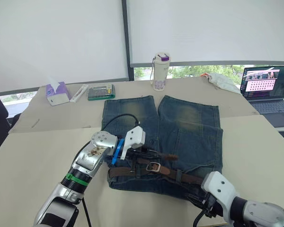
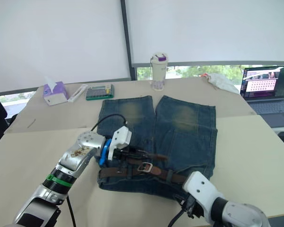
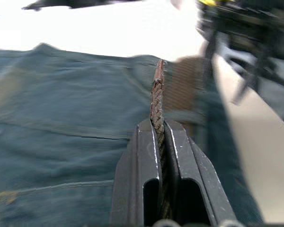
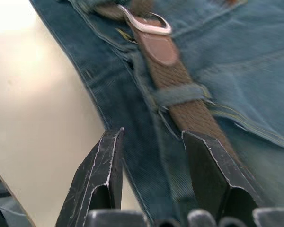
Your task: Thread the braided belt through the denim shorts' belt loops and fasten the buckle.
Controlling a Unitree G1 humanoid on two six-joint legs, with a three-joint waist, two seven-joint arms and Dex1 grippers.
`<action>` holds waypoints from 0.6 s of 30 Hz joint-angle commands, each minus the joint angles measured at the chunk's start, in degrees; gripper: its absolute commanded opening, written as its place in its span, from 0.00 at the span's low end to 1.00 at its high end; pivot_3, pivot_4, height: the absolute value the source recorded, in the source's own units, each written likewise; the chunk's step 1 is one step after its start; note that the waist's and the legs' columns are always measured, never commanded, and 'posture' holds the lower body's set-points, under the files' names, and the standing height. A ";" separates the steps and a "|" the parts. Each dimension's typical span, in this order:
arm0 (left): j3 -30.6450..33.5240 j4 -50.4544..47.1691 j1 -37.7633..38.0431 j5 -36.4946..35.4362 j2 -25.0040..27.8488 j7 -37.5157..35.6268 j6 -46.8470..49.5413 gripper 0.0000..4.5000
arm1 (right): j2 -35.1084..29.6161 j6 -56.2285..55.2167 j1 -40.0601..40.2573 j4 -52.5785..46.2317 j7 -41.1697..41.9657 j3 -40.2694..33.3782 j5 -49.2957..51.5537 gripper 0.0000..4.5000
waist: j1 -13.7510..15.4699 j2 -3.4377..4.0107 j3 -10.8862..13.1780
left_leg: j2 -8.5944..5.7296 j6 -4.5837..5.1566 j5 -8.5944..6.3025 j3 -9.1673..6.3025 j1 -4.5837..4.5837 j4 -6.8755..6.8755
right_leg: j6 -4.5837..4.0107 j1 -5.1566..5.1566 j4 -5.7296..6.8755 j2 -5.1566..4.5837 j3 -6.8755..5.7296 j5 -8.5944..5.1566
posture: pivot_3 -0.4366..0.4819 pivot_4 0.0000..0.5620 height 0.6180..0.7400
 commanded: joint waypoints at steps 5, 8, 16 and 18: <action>1.56 -0.24 -0.98 0.11 2.30 -0.50 -0.14 0.00 | -1.62 1.97 -7.64 -1.21 -1.00 -0.05 -0.62 0.49 | 0.03 -0.02 0.03 | -0.01 -0.02 0.01 0.02 0.03 -0.01 | -0.09 -0.02 0.07 -0.01 0.03 0.05 | 0.48 0.27 1.00; 1.22 1.41 -1.38 1.12 3.69 -2.39 -2.98 0.00 | -1.18 4.06 -14.09 -0.12 -1.51 4.45 -0.21 0.49 | 0.00 -0.02 0.02 | -0.01 -0.04 0.01 0.02 0.06 -0.01 | -0.17 0.00 0.07 -0.01 0.03 0.10 | 0.48 0.27 1.00; 1.90 4.21 -1.97 2.72 3.56 -1.76 -7.09 0.00 | 0.28 3.92 -32.61 12.66 0.68 25.43 -5.83 0.49 | 0.07 0.09 -0.05 | -0.07 -0.10 0.05 -0.02 0.03 -0.02 | -0.23 -0.08 0.04 -0.03 -0.01 0.12 | 0.48 0.27 1.00; 1.61 3.12 -1.35 3.13 2.98 -0.41 -7.22 0.00 | -0.88 1.67 -33.43 16.49 1.48 28.01 -8.51 0.49 | 0.20 0.08 -0.06 | -0.11 -0.25 0.13 -0.05 0.01 -0.01 | -0.22 -0.05 0.00 -0.07 -0.01 0.12 | 0.48 0.27 1.00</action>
